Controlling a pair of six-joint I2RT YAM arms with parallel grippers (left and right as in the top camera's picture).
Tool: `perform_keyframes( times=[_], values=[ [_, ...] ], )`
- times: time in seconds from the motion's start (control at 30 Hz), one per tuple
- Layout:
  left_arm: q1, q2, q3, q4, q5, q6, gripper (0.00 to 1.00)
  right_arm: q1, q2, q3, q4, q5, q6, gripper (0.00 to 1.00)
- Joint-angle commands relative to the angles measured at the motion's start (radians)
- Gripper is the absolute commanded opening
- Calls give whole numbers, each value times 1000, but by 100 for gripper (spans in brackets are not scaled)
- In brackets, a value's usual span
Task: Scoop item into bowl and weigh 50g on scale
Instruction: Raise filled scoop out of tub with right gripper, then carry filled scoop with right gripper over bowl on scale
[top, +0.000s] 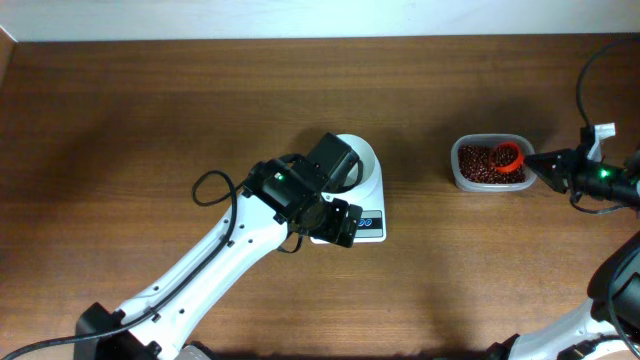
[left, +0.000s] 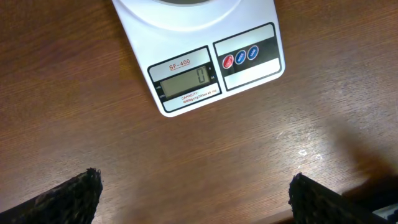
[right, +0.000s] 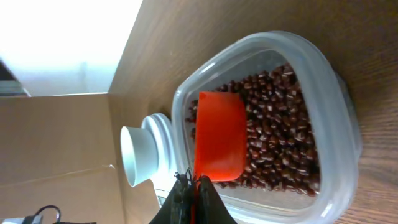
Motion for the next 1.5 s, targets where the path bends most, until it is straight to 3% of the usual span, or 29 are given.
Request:
perform_keyframes(
  times=[0.0, 1.17, 1.47],
  values=[
    [-1, -19, -5, 1, 7, 9, 99, -7, 9, -6, -3, -72, -12, 4],
    [-1, -19, -5, 1, 7, 9, 99, -4, 9, -6, -71, -229, -4, 4],
    [-1, -19, -5, 1, 7, 9, 99, 70, 9, -6, -72, -248, -4, 4]
  ],
)
